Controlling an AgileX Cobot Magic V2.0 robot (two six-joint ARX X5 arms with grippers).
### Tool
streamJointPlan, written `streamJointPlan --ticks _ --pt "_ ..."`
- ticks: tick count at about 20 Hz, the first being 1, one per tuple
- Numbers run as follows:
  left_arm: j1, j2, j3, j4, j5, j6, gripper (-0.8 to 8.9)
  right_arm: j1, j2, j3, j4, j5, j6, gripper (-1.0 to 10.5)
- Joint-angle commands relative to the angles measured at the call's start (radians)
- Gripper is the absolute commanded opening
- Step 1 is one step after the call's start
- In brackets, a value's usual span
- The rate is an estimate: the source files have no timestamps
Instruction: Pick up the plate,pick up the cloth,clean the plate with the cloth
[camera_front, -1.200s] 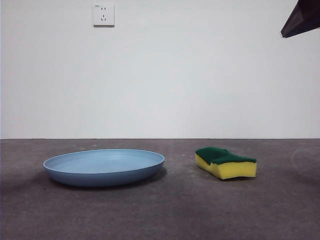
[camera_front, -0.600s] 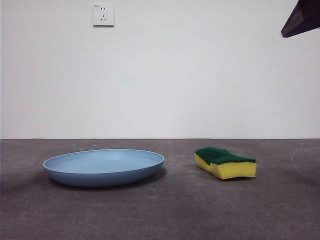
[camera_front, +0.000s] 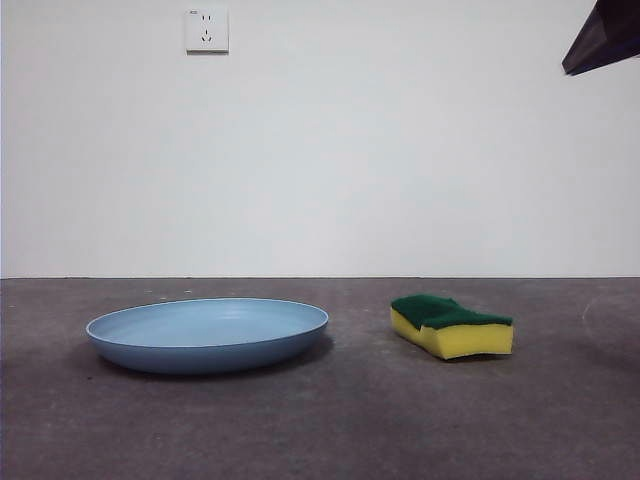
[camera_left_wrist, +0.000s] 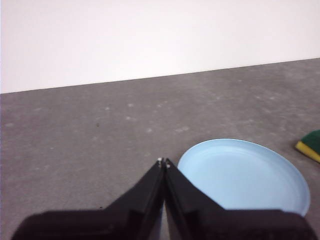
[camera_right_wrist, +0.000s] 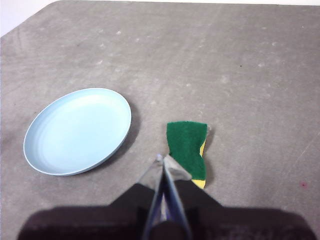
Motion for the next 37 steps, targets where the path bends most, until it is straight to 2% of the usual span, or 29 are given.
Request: streamJointPlan --ticks 1,7,14,18,21,37 --pt "0.02 -0.054 -0.083 0.077 0.002 0.014 -0.01 0.001 -0.001 -0.008 0.006 0.003 0.009 -0.1" --pt "0.039 -0.112 -0.226 0.179 0.002 0.007 -0.01 0.001 -0.001 -0.008 0.006 0.003 0.009 -0.1" --pt "0.103 -0.112 -0.275 0.185 0.001 0.006 -0.01 0.001 -0.001 -0.008 0.006 0.003 0.009 -0.1" --pt "0.124 -0.112 -0.332 0.216 0.002 -0.051 -0.01 0.001 -0.001 -0.008 0.006 0.003 0.009 -0.1" --pt "0.126 -0.112 -0.332 0.179 0.0 -0.048 -0.01 0.001 -0.001 -0.008 0.006 0.003 0.009 -0.1" --pt "0.127 -0.112 -0.332 0.183 -0.005 -0.049 -0.01 0.001 -0.001 -0.008 0.006 0.003 0.008 -0.1"
